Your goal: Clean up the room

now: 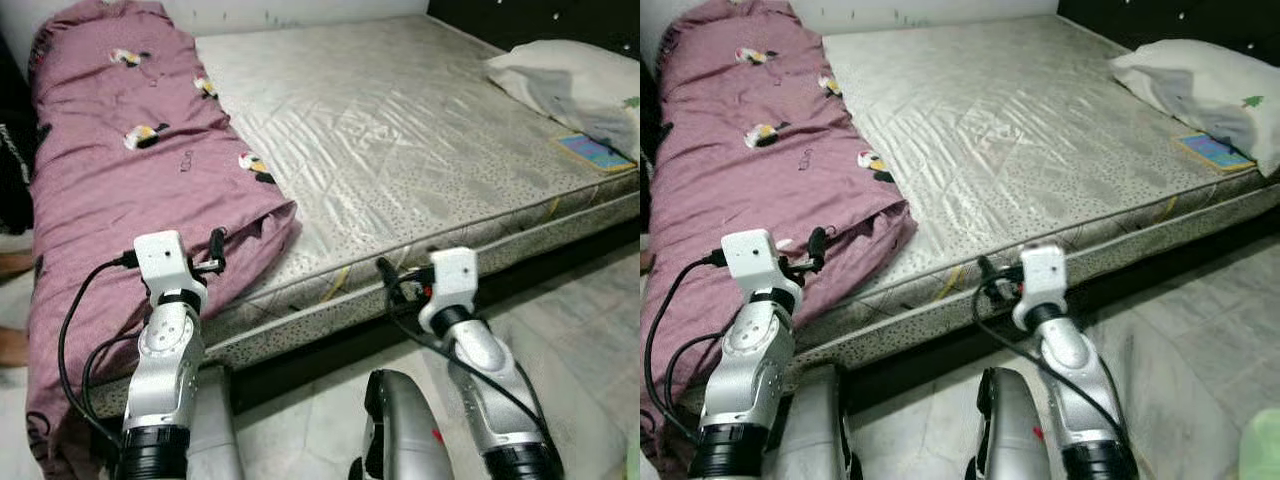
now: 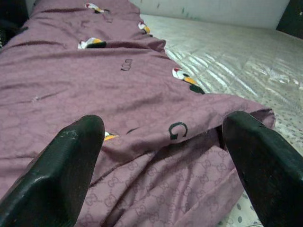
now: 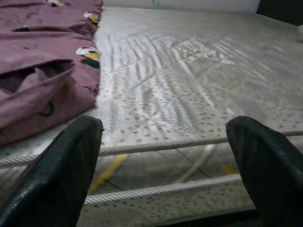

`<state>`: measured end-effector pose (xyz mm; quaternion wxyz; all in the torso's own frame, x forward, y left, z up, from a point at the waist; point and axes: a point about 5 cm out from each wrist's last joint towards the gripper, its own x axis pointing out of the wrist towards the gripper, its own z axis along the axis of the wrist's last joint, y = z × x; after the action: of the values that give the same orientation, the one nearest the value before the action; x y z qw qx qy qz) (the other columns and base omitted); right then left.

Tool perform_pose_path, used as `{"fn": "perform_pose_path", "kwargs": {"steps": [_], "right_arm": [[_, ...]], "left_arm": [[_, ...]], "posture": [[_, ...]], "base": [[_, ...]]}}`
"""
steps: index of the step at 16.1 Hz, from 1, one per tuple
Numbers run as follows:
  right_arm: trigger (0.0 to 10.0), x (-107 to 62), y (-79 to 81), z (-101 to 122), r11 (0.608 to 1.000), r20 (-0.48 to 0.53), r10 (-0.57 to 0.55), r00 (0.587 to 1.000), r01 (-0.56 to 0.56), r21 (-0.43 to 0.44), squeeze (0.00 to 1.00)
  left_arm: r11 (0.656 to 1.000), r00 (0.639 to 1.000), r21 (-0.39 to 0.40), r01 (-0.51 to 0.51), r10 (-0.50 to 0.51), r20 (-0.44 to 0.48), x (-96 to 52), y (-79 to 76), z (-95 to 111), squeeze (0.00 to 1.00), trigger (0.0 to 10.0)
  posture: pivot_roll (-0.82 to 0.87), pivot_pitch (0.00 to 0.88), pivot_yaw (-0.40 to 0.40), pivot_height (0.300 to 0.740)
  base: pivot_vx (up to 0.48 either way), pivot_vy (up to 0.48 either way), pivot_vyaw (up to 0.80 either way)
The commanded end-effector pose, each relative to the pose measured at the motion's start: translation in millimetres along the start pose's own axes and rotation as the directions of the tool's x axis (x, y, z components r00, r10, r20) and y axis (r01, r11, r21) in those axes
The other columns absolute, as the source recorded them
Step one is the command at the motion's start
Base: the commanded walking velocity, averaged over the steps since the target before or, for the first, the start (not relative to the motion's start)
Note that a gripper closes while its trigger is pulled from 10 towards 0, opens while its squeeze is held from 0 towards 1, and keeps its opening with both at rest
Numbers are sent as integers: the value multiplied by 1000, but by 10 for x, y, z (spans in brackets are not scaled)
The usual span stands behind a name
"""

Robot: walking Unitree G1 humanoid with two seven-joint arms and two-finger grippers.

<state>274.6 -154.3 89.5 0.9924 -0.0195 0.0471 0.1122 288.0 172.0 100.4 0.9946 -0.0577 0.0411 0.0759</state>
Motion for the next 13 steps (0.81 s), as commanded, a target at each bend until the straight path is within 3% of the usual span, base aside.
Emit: {"fn": "perform_pose_path", "kwargs": {"steps": [1, 3, 4, 6, 7, 8, 10, 11, 13], "right_arm": [[10000, -42, -25, 94, 1000, 27, 10, 1000, -9, -17, 0], [10000, -162, -128, 24, 999, -2, -28, 1000, 28, -46, 0], [10000, -408, -404, -2, 984, -38, -172, 984, 169, -60, 0], [10000, -576, -464, -67, 978, -81, -202, 976, 196, -77, 0], [10000, -673, -456, -62, 977, -90, -202, 975, 194, -91, 0], [10000, -733, -453, -31, 977, -91, -201, 975, 192, -98, 0], [10000, -737, -441, 0, 977, -101, -197, 975, 187, -107, 0], [10000, -722, -445, 13, 976, -96, -202, 975, 192, -105, 0], [10000, -659, -439, 53, 975, -84, -205, 975, 196, -107, 0]], "left_arm": [[1000, 1000, 5, -27, 27, -7, 1, 48, -2, 0, 10000], [997, 996, 4, -79, 79, -47, 19, 158, -91, 0, 10000], [995, 992, -7, -95, 94, -83, 200, 202, -103, 0, 10000], [998, 992, 2, -65, 65, -109, 343, 160, -96, 0, 10000], [999, 983, 11, -50, 52, -175, 446, 115, -149, 0, 10000], [999, 975, -19, -31, 26, -223, 534, 25, -172, 0, 10000], [998, 943, 29, 50, -37, -332, 607, -143, -288, 0, 10000], [995, 930, 49, 88, -65, -363, 601, -202, -332, 0, 10000], [967, 857, 37, 253, -207, -472, 501, -509, -540, 0, 10000]], "posture": [[-60, 58, -52, 533], [-109, 86, -27, 533], [-147, 137, -15, 533], [-169, 163, -16, 533], [-205, 182, -17, 533], [-212, 185, -19, 533], [-229, 189, -17, 533], [-229, 189, -17, 533], [-224, 176, -12, 533]], "base": [[0, 0, 0], [0, 0, 0], [0, 0, 0], [0, 0, 0], [0, 0, 0], [0, 0, 0], [0, 0, 0], [0, 0, 0], [0, 0, 0]]}}
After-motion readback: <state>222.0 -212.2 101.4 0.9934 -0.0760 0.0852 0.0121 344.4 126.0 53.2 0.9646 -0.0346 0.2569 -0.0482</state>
